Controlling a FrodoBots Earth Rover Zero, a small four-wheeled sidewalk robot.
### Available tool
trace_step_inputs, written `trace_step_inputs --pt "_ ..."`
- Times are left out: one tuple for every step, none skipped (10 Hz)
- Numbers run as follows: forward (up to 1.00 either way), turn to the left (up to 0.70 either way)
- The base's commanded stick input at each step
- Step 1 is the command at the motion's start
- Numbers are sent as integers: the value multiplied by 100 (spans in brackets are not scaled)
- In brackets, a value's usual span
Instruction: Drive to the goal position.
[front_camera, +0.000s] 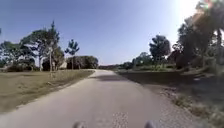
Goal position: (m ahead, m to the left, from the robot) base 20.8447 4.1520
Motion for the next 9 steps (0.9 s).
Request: trace_step_inputs --pt "100 0" --pt "100 0" --pt "100 0" --pt "100 0" --pt "100 0" --pt "100 2" --pt "100 2" --pt "100 2" --pt "100 2"
